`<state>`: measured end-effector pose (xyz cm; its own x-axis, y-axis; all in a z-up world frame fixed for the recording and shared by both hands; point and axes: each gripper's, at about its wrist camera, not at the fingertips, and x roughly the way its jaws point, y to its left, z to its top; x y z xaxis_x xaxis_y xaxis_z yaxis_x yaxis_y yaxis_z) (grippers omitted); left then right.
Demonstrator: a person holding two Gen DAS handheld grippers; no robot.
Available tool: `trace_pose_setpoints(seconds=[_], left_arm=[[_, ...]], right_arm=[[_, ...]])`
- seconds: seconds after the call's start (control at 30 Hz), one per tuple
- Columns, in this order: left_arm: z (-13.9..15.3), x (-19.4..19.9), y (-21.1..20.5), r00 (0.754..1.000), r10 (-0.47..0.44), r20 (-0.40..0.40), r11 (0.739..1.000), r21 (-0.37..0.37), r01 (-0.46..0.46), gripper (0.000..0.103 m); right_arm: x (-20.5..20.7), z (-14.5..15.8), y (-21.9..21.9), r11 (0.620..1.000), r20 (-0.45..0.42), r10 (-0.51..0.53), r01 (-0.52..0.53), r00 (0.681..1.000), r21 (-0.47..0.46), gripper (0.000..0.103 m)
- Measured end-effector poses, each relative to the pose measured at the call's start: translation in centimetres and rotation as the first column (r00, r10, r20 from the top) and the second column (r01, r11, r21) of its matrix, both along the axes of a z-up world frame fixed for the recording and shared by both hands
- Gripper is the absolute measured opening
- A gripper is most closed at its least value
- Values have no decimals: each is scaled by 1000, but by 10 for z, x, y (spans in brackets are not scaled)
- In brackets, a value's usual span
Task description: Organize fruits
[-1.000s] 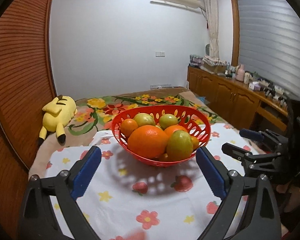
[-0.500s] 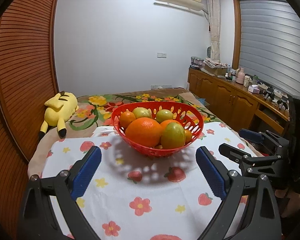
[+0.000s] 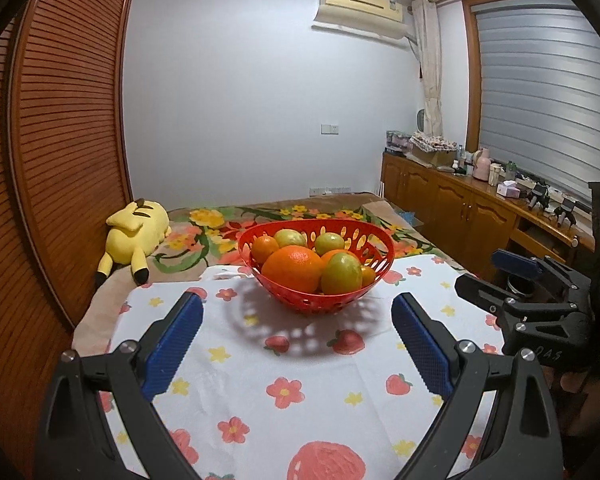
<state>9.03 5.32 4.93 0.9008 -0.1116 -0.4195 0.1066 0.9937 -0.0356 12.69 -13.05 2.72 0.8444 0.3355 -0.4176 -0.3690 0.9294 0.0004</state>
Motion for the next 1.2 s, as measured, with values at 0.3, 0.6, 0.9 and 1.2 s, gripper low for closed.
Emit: trace_pose_setpoints(seconds=[0.3, 0.6, 0.9, 1.2], left_arm=[[-1, -25, 5, 1000, 20, 5, 1000, -13, -20, 96], [-3, -31, 4, 1000, 22, 2, 1000, -9, -22, 96], [-3, -32, 3, 1000, 18, 2, 1000, -14, -18, 96], [-1, -35, 3, 1000, 16, 8, 1000, -16, -16, 96]], right_arm=[[-28, 9, -4, 1000, 38, -7, 6, 999, 20, 86], [-37, 8, -5, 1000, 46, -12, 11, 999, 15, 86], [-38, 6, -8, 1000, 43, -18, 17, 999, 19, 86], [-39, 7, -7, 1000, 48, -18, 17, 999, 18, 86]])
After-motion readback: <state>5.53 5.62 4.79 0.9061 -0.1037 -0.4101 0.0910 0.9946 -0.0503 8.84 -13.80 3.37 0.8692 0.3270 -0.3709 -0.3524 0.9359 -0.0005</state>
